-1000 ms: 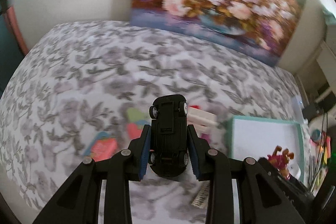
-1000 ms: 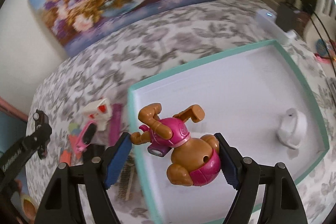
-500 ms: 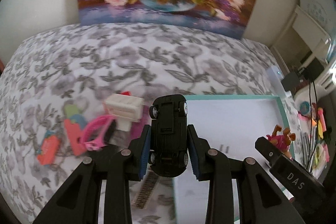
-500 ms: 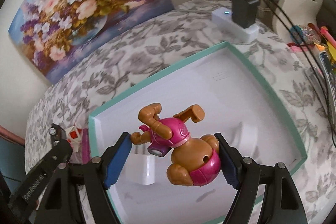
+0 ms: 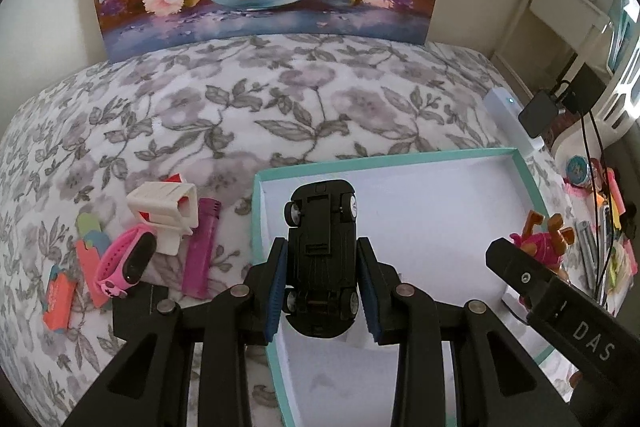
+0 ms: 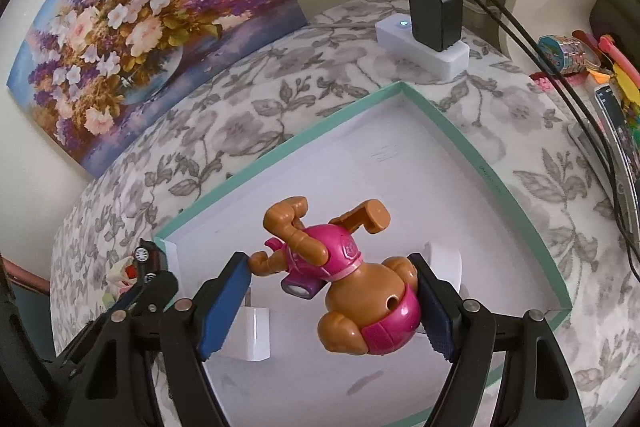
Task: Organize rigid objects
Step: 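Lower the dog figure and toy car into the tray and open both grippers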
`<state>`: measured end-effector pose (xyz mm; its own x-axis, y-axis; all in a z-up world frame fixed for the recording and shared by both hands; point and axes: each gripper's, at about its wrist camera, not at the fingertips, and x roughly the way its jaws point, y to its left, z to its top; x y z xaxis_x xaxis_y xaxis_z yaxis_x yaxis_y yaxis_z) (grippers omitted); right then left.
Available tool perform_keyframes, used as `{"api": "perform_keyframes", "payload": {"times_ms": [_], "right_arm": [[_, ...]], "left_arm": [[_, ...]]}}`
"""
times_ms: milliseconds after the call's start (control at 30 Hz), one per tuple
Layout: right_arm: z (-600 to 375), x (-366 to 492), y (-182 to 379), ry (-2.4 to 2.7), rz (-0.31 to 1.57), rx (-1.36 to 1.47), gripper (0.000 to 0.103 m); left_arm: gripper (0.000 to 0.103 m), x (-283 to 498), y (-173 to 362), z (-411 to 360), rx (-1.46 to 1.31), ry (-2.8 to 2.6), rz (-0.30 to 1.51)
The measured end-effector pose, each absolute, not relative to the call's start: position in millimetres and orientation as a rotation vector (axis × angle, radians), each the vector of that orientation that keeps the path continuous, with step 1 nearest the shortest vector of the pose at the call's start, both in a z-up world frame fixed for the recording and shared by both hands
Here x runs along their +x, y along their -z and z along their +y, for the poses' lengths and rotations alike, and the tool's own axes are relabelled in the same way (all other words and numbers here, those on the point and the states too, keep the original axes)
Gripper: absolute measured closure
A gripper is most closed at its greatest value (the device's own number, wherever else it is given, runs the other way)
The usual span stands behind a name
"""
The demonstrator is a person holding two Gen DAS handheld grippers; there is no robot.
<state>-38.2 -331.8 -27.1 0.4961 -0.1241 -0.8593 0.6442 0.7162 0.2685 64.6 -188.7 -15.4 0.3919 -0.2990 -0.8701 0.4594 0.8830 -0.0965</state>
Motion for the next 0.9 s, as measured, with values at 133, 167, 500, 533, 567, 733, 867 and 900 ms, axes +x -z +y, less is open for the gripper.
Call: {"api": "perform_keyframes", "payload": {"times_ms": [133, 167, 500, 533, 567, 733, 867, 900], "right_arm": [[-327, -35, 26, 0.493, 0.952, 0.609, 0.022], [-325, -35, 27, 0.491, 0.956, 0.607, 0.022], [-319, -29, 33, 0.474, 0.985, 0.593, 0.022], [-320, -29, 34, 0.473, 0.987, 0.595, 0.022], [-319, -28, 35, 0.473, 0.990, 0.596, 0.022], [-319, -28, 35, 0.473, 0.999, 0.596, 0.022], [-319, -28, 34, 0.479, 0.999, 0.592, 0.022], [-319, -28, 33, 0.479, 0.998, 0.591, 0.022]], "left_arm": [[0.068, 65, 19, -189, 0.172, 0.486, 1.081], [0.068, 65, 21, -189, 0.173, 0.483, 1.085], [0.068, 63, 29, -192, 0.207, 0.472, 1.099], [0.068, 63, 29, -193, 0.213, 0.472, 1.098], [0.068, 62, 30, -194, 0.219, 0.472, 1.099], [0.068, 63, 31, -193, 0.227, 0.464, 1.107], [0.063, 64, 29, -190, 0.231, 0.445, 1.112], [0.057, 65, 29, -189, 0.229, 0.442, 1.113]]}}
